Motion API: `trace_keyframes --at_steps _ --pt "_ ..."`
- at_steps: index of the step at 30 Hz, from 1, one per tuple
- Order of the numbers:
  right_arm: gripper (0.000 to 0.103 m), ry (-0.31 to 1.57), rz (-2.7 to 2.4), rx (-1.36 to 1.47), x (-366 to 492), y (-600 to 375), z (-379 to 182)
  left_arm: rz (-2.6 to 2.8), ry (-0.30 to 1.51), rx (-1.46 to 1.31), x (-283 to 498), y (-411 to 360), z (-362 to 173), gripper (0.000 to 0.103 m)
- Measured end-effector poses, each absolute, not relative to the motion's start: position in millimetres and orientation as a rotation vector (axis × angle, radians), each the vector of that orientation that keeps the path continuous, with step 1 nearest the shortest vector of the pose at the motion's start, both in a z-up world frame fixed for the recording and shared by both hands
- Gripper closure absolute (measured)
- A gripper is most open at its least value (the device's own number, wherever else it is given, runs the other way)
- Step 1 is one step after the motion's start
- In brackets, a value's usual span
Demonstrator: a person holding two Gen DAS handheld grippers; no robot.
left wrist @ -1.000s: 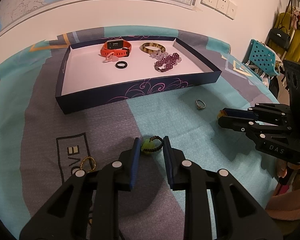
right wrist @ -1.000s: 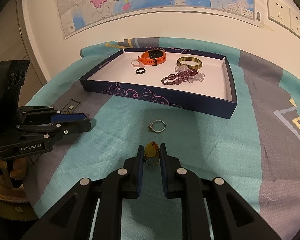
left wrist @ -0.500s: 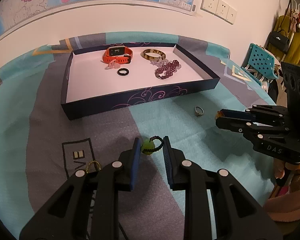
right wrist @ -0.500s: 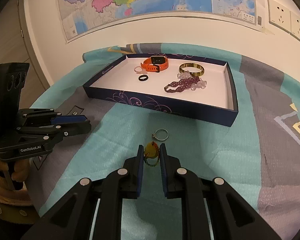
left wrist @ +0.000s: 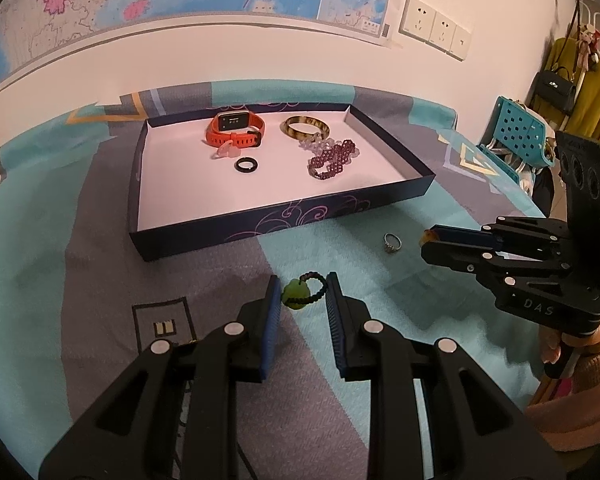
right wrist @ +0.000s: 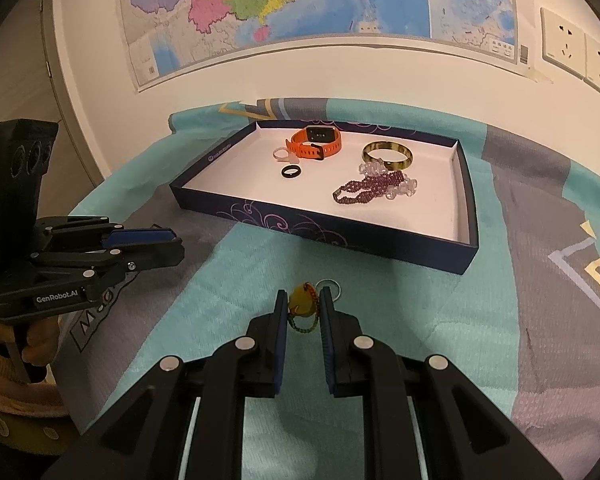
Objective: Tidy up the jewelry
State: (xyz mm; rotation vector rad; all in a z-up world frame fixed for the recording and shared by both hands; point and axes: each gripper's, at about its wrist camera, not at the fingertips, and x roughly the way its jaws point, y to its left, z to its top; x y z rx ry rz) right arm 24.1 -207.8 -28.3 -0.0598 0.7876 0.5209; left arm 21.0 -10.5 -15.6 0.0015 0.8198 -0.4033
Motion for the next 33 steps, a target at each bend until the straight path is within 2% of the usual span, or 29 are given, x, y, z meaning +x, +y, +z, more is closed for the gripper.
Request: trace_keyframes --at_steps 33 --pt "0.089 0.764 0.527 -0.060 34.4 -205.8 -23.2 -0.414 0.791 0.004 28.3 -15.3 -3.3 0.080"
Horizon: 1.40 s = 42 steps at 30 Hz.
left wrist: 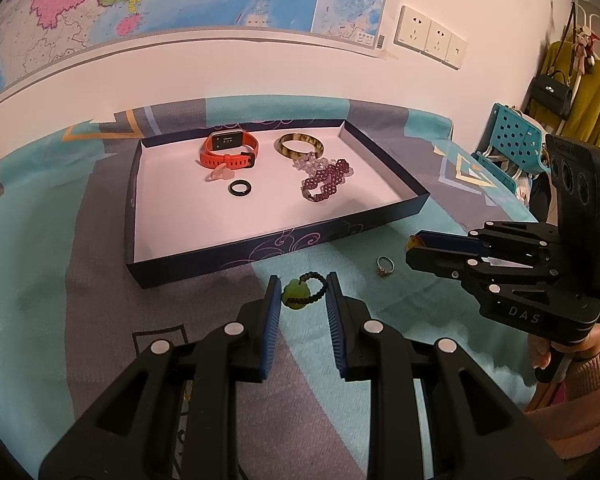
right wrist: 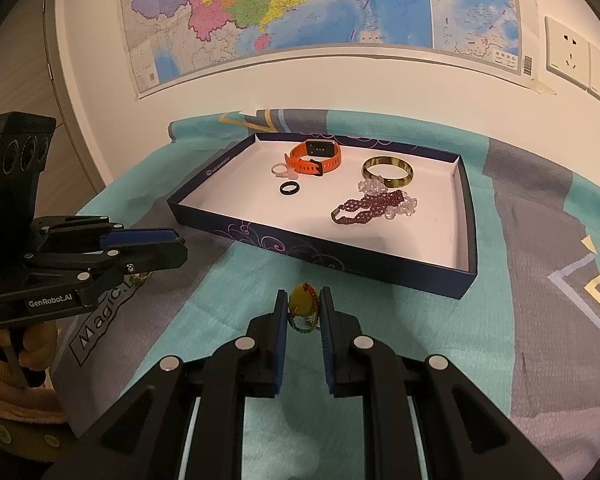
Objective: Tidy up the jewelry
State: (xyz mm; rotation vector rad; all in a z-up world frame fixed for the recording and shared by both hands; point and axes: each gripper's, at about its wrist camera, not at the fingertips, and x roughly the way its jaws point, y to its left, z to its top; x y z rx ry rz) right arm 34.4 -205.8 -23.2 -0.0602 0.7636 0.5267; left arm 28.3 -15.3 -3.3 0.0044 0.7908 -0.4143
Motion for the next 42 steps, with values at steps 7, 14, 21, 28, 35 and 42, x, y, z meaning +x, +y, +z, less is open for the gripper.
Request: trace_keyframes --at_steps 7,14,21,28,35,42 --pt "0.089 0.759 0.527 -0.064 37.5 -205.4 -22.1 -0.415 0.783 0.007 32.3 -15.7 -0.8 0.080" --pt "0.089 0.750 0.531 -0.068 40.6 -203.6 -18.4 -0.414 0.771 0.008 35.2 -15.9 1.2 0.080" --pt "0.089 0.741 0.529 -0.071 43.5 -202.8 -16.4 -0.409 0.761 0.011 38.8 -15.7 4.5 0.080" --pt "0.089 0.733 0.528 -0.079 47.2 -201.2 -14.1 -0.408 0.750 0.016 43.2 -16.1 7.3 0.080" --pt "0.089 0.733 0.525 -0.081 52.2 -200.4 -13.7 -0.411 0.743 0.010 46.2 -15.1 9.0 0.080" --pt "0.089 0.728 0.524 -0.083 54.8 -200.2 -11.3 -0.409 0.742 0.007 50.2 -14.9 9.4 0.080"
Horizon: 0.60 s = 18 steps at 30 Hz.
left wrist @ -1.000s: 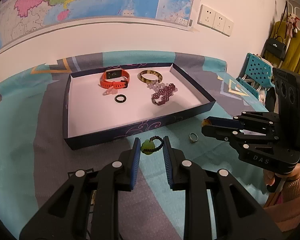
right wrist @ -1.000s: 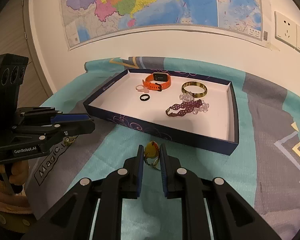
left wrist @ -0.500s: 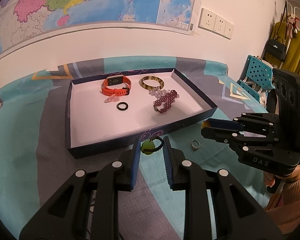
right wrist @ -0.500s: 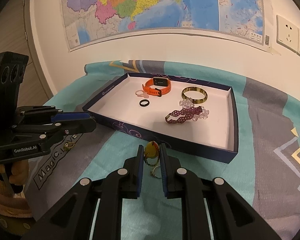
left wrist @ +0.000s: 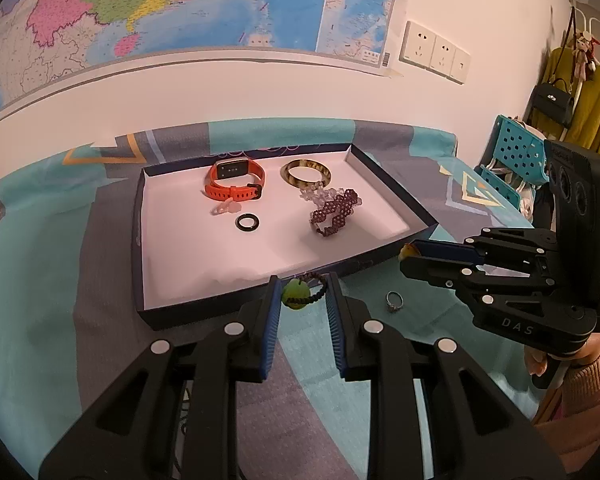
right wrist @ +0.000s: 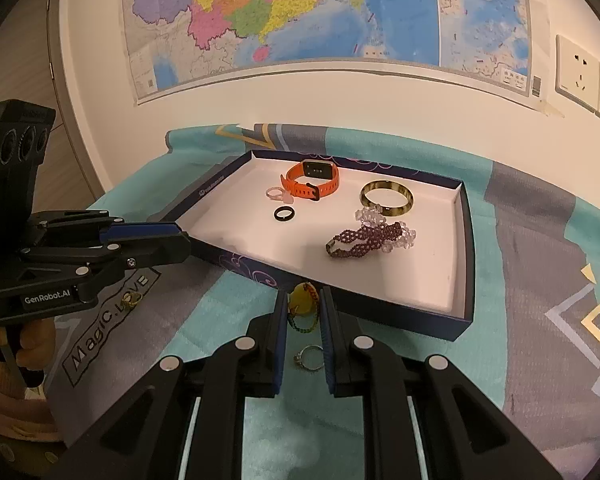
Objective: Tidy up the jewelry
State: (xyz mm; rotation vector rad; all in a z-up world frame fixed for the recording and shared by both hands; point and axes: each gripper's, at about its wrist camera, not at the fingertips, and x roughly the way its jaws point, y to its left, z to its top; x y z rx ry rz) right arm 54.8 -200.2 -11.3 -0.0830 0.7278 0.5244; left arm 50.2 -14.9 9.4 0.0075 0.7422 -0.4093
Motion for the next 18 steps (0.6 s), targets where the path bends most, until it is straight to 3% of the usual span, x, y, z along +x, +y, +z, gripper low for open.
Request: trace_keyframes --at_steps 18 --pt "0.089 0.726 0.530 -0.076 68.5 -201.4 -6.0 -0.407 0.734 0.004 65.0 -15.0 14.5 0.080"
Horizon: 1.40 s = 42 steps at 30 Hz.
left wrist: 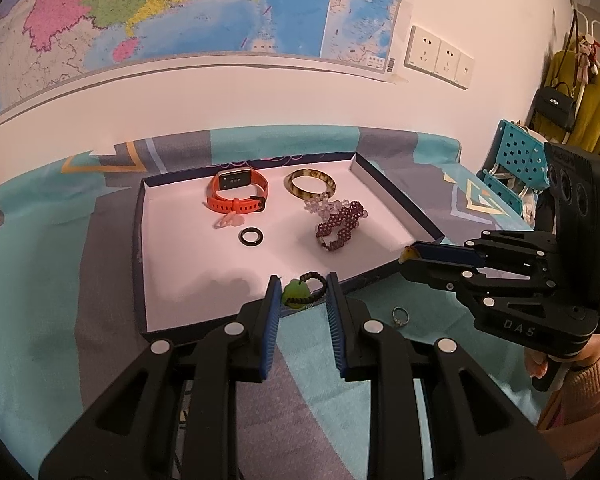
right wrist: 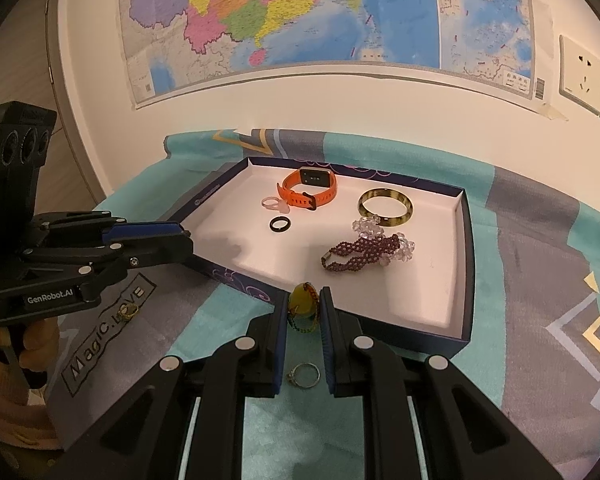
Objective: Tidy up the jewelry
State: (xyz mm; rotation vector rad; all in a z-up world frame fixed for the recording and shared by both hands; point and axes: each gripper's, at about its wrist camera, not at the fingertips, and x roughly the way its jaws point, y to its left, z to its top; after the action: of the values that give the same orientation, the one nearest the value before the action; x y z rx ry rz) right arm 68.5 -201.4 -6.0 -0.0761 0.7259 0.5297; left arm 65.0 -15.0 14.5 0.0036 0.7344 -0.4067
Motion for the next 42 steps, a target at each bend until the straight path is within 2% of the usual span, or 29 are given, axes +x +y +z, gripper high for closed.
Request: trace_keyframes --at_steps 42 --pt "0.089 0.733 0.534 -0.075 104.8 -199.4 -6.1 -0.355 0.744 0.026 99.6 -18.1 10.4 0.080"
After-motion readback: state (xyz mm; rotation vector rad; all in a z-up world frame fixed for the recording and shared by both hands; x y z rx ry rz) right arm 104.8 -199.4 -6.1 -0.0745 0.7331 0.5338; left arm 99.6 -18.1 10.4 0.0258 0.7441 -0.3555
